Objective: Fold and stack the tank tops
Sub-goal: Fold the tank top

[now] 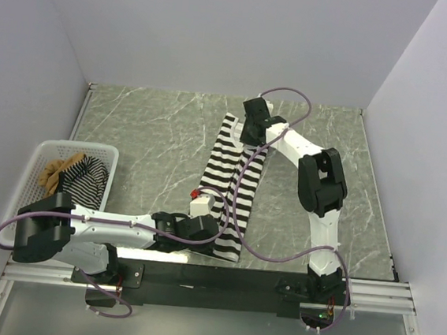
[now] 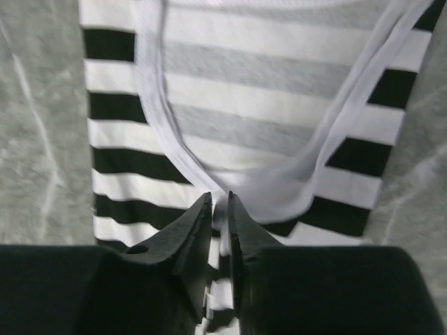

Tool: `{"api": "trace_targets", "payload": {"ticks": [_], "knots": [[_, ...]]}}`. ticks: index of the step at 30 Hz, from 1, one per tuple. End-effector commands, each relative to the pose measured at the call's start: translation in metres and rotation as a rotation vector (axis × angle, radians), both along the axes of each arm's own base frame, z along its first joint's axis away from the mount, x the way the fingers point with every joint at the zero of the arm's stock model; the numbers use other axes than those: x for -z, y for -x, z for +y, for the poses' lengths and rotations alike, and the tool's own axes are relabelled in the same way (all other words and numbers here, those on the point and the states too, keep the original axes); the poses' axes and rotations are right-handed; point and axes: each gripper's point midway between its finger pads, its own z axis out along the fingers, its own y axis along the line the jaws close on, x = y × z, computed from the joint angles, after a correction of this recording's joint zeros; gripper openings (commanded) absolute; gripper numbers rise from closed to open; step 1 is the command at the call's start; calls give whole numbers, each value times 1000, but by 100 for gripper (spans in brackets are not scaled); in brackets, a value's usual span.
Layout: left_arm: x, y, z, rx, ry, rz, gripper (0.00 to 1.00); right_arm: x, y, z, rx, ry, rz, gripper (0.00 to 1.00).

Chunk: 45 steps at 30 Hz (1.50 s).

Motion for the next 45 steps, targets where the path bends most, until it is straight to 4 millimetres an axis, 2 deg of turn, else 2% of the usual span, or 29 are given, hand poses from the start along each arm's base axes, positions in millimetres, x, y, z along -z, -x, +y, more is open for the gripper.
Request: {"api": "trace_targets", "payload": {"ticks": [1,2,3,6,8,10,11,12,14,17,18,19,20,21,22,23,24,25,26,27,28,29,30,31,32,36,38,41,45], "knots": [[-8,0,-6,8,11,2,10,-16,-22,15,-28,-21,-77,28],[-9,-1,-6,7,10,1,20,-16,-22,14,-23,-18,-74,32],[-10,-1,-6,5,11,-4,24,-18,-21,14,-23,-20,-77,39],[-18,-5,-4,-6,18,-22,35,-27,-19,13,-27,-25,-95,43],[-26,-9,0,-21,20,-41,38,-34,-18,13,-29,-30,-102,43],[-40,-17,3,-50,33,-68,40,-54,-11,10,-28,-48,-127,43],[-45,-22,5,-68,46,-77,41,-54,-11,10,-26,-50,-127,43],[-47,-25,10,-86,39,-81,41,-65,-3,7,-23,-62,-138,43],[-54,-42,25,-159,44,-98,42,-72,11,7,-25,-104,-134,43],[-53,-62,55,-266,20,-103,45,-73,50,2,-32,-173,-116,42],[-48,-65,65,-296,0,-97,46,-68,75,0,-49,-196,-110,42],[-47,-67,74,-315,-14,-94,49,-65,90,2,-60,-219,-92,42],[-44,-71,81,-337,-21,-79,50,-75,105,1,-68,-239,-113,42],[-38,-70,88,-345,-32,-66,52,-51,136,5,-103,-222,-60,42],[-36,-70,92,-353,-30,-58,54,-45,151,5,-104,-214,-44,42],[-34,-69,94,-355,-25,-44,54,-50,168,7,-123,-228,-52,42],[-27,-66,98,-359,-32,-30,55,-27,199,8,-147,-217,9,42],[-27,-64,99,-358,-24,-25,56,-21,216,11,-160,-222,31,42],[-25,-62,99,-354,-22,-18,56,-26,230,13,-177,-247,21,42],[-17,-57,102,-354,-28,7,57,-5,252,4,-164,-236,75,42],[-14,-54,102,-354,-25,19,57,-1,270,7,-185,-238,88,42],[-12,-53,101,-353,-11,25,57,-6,280,8,-199,-272,77,42],[-2,-47,104,-344,-15,47,57,9,299,2,-193,-272,120,42],[0,-44,102,-335,-1,55,56,13,312,3,-215,-275,132,42],[7,-42,104,-336,-4,64,56,17,324,-1,-222,-279,141,43],[14,-37,107,-337,-1,84,56,25,354,-2,-245,-292,192,44],[17,-34,107,-333,-4,92,55,26,364,-1,-259,-313,203,44],[22,-31,106,-313,-5,105,54,37,381,-6,-266,-323,249,44],[33,-26,104,-299,-16,136,51,41,392,-9,-271,-324,267,44]]}}
